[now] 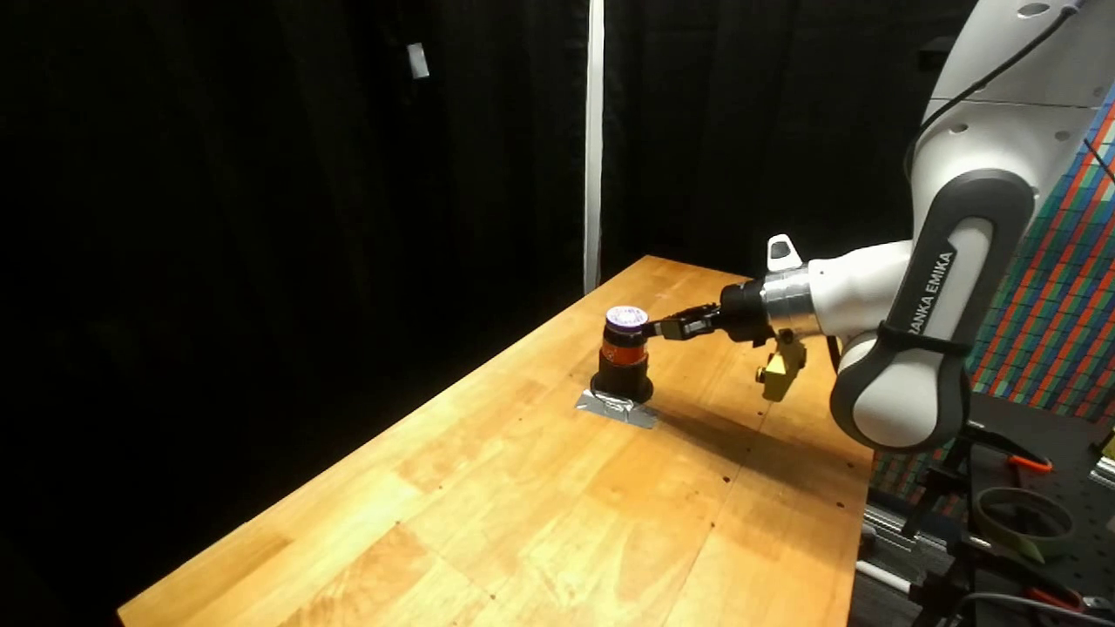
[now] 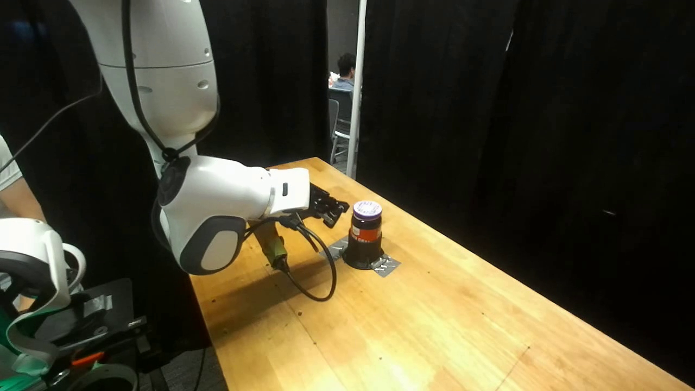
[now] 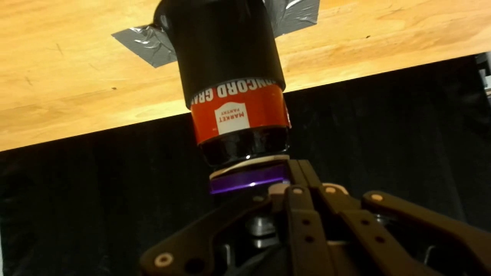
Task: Put the rubber band on the jar.
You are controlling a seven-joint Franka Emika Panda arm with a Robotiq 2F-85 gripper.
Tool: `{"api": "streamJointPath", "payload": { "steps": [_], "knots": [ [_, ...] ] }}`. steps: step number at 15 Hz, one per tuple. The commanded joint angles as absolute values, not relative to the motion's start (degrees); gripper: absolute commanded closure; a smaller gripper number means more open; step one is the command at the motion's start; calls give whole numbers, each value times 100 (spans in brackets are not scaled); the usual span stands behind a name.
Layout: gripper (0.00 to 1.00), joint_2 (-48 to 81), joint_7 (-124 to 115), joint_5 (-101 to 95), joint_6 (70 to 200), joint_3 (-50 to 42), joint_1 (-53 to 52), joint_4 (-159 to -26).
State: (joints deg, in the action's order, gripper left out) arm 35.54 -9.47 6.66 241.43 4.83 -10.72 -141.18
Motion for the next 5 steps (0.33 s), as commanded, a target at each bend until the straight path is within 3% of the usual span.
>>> {"api": "streamJointPath", "payload": {
  "steps": [1,2,3,5],
  "knots": [
    [71,3480,-1030,759,23577,686,-890,-14391],
    [70,3599,-905,687,23925,620,-933,-14201],
    [89,3607,-915,688,23824,631,-920,-14236],
    [72,3607,-913,687,23825,631,-913,-14231]
  ]
}}
